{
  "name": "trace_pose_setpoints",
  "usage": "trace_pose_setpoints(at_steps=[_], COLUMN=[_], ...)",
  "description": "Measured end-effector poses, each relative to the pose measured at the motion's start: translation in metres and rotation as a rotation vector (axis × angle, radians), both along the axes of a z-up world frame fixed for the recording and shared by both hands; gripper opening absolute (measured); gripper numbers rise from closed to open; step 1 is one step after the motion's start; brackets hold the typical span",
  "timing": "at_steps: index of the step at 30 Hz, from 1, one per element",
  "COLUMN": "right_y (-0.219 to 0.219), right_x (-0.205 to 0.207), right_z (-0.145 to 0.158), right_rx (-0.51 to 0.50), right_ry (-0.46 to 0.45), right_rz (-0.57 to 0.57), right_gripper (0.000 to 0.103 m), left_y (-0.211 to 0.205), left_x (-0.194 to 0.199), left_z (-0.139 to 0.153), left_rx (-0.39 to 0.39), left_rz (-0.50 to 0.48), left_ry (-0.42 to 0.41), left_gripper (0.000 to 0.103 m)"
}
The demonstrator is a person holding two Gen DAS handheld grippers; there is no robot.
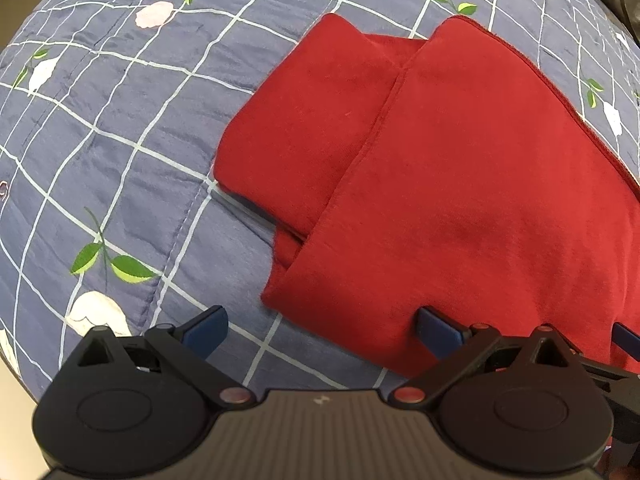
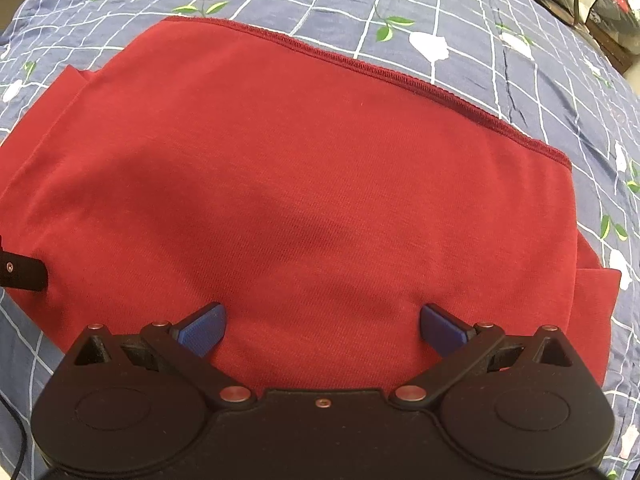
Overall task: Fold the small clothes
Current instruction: 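Move the left gripper to the side edge of the folded sweater, then close the left gripper on the sweater's side edge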
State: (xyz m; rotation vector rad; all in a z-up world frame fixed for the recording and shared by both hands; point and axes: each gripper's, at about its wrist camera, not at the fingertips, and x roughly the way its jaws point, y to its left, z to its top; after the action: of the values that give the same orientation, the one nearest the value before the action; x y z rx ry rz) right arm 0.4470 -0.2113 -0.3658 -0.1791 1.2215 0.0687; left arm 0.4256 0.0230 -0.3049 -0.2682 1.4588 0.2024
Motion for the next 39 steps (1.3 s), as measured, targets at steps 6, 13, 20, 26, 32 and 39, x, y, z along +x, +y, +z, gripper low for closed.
trace_pose_setpoints(at_steps=[6, 13, 20, 26, 32, 39], right_y=[0.001, 0.001, -0.001, 0.0, 0.0, 0.002], right_x=[-0.009, -0.019, -0.018, -0.018, -0.015, -0.01], right_z=[0.002, 0.003, 0.002, 0.003, 0.003, 0.004], right_rx=[0.012, 0.02, 0.028, 0.022, 0.019, 0.012], right_ry=[-0.061, -0.118, -0.122, -0.119, -0.106, -0.07], right_rz=[0.005, 0.01, 0.012, 0.012, 0.01, -0.025], right_gripper=[0.103, 0.103, 0.103, 0.103, 0.103, 0.103], left_y=[0.0, 0.009, 0.04, 0.052, 0.061, 0.062], left_x=[-0.004, -0.02, -0.049, -0.028, -0.025, -0.028], left_z=[-0.006, -0.004, -0.009, -0.025, -0.02, -0.014], left_rx=[-0.001, -0.027, -0.165, -0.232, -0.24, -0.286], left_rz=[0.003, -0.002, 0.075, 0.151, 0.216, 0.167], left_ry=[0.004, -0.008, -0.107, -0.158, -0.166, -0.211], left_gripper=[0.103, 0.102, 0.103, 0.102, 0.096, 0.05])
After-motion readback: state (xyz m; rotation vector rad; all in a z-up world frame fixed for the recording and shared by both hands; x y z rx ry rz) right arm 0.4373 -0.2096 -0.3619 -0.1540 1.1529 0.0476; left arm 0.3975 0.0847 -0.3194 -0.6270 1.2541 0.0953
